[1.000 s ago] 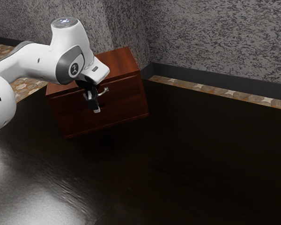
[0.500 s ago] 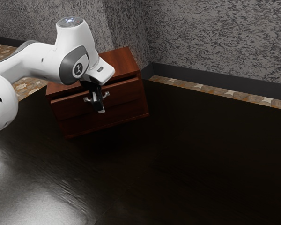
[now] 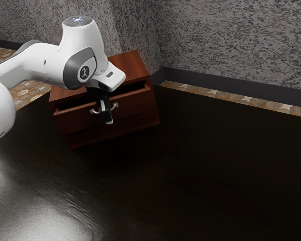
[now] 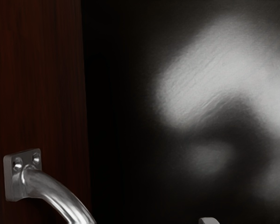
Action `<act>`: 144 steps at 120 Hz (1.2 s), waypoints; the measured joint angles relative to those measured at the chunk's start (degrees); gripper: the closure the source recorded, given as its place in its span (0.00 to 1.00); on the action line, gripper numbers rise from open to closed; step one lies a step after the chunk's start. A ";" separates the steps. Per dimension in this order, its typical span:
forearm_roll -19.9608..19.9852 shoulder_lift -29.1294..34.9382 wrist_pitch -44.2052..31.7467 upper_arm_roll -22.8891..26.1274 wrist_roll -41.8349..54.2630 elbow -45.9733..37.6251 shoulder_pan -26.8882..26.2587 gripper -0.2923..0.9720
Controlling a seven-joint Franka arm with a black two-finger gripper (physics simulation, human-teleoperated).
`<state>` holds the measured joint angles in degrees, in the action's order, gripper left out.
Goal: Pull the drawer handle with one arm to open the drawer
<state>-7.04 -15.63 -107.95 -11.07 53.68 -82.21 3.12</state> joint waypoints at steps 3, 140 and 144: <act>-0.03 0.16 0.14 0.01 -0.22 -0.19 -0.10 0.53; -1.98 12.47 1.28 1.51 -9.97 -14.28 -5.84 0.47; -2.19 12.75 1.28 1.84 -10.28 -14.59 -5.70 0.47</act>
<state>-9.23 -2.88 -106.67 -9.23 43.40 -96.81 -2.57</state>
